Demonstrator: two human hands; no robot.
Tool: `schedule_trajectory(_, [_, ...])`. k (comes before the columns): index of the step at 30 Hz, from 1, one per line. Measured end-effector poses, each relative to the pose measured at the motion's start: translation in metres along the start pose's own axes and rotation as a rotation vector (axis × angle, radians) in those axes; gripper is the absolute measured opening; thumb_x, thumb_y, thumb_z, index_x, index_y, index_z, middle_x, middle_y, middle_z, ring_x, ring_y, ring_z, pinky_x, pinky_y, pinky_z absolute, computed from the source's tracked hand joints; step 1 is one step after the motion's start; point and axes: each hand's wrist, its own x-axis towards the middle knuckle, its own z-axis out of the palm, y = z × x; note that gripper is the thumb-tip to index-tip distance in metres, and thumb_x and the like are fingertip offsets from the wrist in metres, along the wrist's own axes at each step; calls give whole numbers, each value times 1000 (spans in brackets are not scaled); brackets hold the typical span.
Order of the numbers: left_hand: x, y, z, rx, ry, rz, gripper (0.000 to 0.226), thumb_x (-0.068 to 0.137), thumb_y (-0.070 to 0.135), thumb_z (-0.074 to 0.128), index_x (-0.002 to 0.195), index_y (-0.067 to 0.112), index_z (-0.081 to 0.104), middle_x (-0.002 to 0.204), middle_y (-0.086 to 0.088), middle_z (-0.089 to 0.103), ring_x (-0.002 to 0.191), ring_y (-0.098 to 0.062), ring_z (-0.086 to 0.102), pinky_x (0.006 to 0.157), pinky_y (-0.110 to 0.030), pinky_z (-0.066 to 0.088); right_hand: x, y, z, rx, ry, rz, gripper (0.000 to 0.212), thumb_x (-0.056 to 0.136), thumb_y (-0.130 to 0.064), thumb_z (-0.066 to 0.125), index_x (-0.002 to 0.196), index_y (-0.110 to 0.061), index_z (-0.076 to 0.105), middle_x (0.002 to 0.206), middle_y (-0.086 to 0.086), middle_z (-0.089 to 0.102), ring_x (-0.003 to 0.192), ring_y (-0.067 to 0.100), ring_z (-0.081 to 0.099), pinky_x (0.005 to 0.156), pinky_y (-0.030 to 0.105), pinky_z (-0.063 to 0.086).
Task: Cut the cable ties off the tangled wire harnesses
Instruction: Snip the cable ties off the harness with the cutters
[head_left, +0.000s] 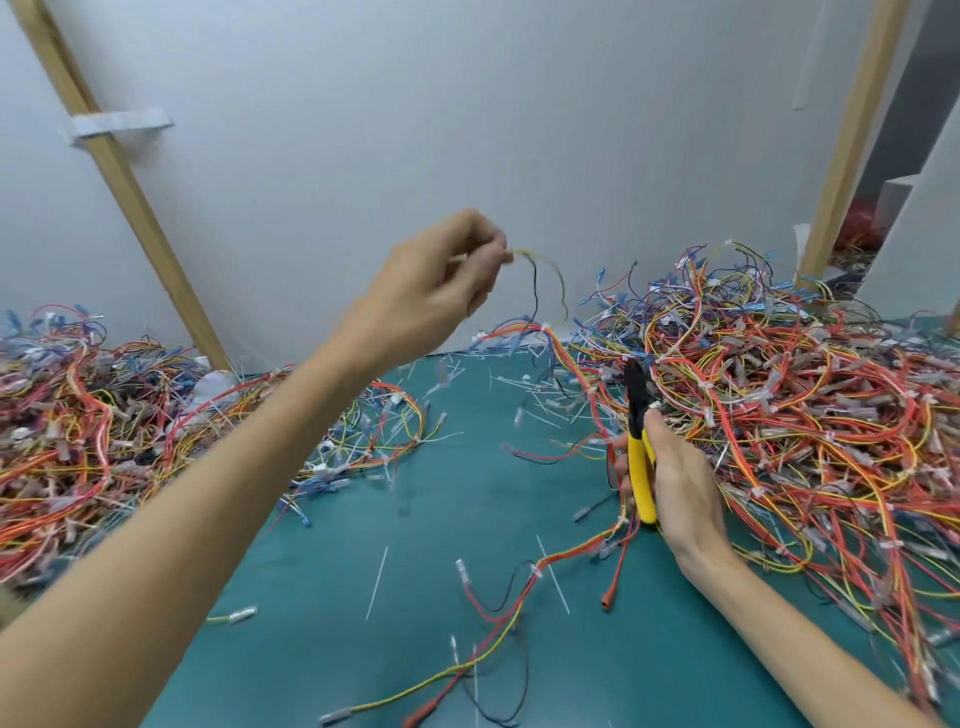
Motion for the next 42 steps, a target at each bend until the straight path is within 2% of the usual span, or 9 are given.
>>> schedule_trajectory(4, [-60, -30, 27, -12, -47, -207, 16, 98, 16, 57, 84, 12, 62, 62, 8, 61, 50, -3, 47, 50, -16, 38, -4, 3, 4, -279, -12, -168, 56, 94, -62, 39, 80, -16, 69, 67, 6, 68, 67, 24, 64, 69, 46, 53])
schedule_trajectory(9, [-126, -81, 78, -16, 83, -486, 21, 94, 11, 62, 74, 19, 63, 60, 5, 66, 44, 4, 50, 49, -13, 39, -12, 7, 9, -583, -36, -292, 58, 89, -76, 27, 72, -26, 53, 62, -5, 53, 65, 19, 53, 61, 37, 42])
schedule_trajectory(12, [-143, -100, 91, -42, 151, -553, 22, 93, 16, 64, 72, 20, 64, 58, 5, 65, 49, 3, 55, 55, -12, 43, -16, 9, 12, -739, -120, -362, 49, 85, -73, 29, 90, -30, 54, 82, -11, 53, 80, 14, 50, 68, 33, 37])
schedule_trajectory(15, [-146, -111, 95, -97, 157, -576, 23, 92, 20, 65, 70, 21, 64, 54, 7, 62, 51, -4, 55, 56, -16, 45, -17, 10, 13, -831, -199, -409, 55, 84, -73, 30, 103, -27, 54, 95, -10, 53, 93, 13, 49, 80, 34, 41])
schedule_trajectory(18, [-148, -118, 96, -89, 122, -557, 21, 91, 24, 66, 70, 21, 66, 52, 7, 59, 50, -9, 47, 54, -25, 40, -19, 11, 15, -908, -206, -461, 57, 84, -73, 31, 105, -28, 56, 94, -12, 51, 92, 14, 49, 75, 31, 39])
schedule_trajectory(24, [-148, -120, 92, -64, 107, -527, 22, 91, 30, 66, 69, 24, 65, 50, 9, 49, 48, -5, 37, 50, -19, 31, -21, 15, 21, -977, -207, -555, 58, 83, -69, 46, 113, -23, 61, 95, -9, 50, 92, 17, 52, 74, 29, 41])
schedule_trajectory(29, [-149, -116, 89, -56, 99, -515, 22, 91, 31, 65, 73, 19, 67, 51, 7, 49, 49, -6, 38, 49, -17, 30, -28, 17, 27, -1097, -140, -607, 43, 73, -35, 79, 109, -21, 59, 93, -5, 51, 86, 23, 56, 58, 28, 38])
schedule_trajectory(36, [-149, -115, 88, -78, 149, -504, 23, 91, 29, 66, 71, 17, 65, 48, 7, 45, 46, -5, 36, 49, -17, 29, -24, 15, 23, -1067, -184, -455, 51, 67, -36, 72, 107, -31, 40, 100, -9, 47, 91, 17, 42, 69, 31, 34])
schedule_trajectory(42, [-149, -119, 90, -81, 143, -496, 22, 92, 28, 66, 73, 16, 65, 49, 9, 47, 47, -5, 37, 49, -15, 30, -21, 16, 21, -937, -153, -486, 53, 64, -34, 75, 106, -30, 43, 96, -9, 46, 90, 15, 39, 78, 31, 34])
